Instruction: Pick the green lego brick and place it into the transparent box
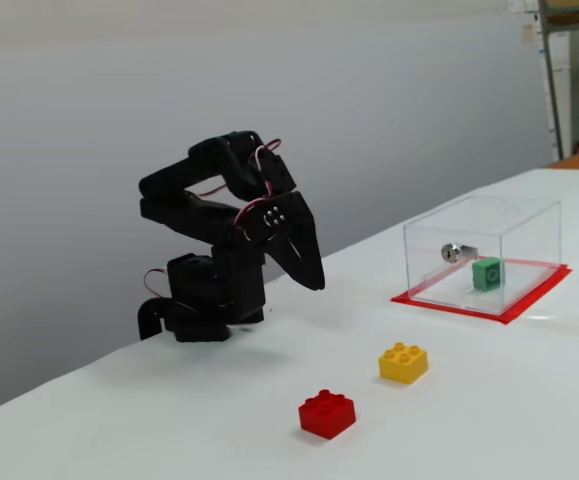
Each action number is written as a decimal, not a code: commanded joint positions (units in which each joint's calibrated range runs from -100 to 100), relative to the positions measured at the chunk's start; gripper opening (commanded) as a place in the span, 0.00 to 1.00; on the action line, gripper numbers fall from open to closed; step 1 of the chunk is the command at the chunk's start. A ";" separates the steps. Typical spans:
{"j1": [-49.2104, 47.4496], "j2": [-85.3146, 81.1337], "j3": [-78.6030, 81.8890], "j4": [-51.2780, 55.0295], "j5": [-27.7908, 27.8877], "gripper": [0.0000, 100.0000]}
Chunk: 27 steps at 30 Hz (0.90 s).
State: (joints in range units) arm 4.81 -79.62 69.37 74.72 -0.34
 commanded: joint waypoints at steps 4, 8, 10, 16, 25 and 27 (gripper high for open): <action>0.18 -8.84 5.31 -0.48 -0.13 0.01; 0.55 -11.98 8.47 -0.57 0.08 0.01; 0.63 -13.59 10.37 -0.92 0.13 0.01; 0.63 -19.19 17.52 -4.49 -0.02 0.01; 0.63 -20.13 23.66 -6.14 0.03 0.01; 0.63 -20.21 24.21 -5.97 0.19 0.01</action>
State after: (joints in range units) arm 4.91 -99.24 93.29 69.07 -0.44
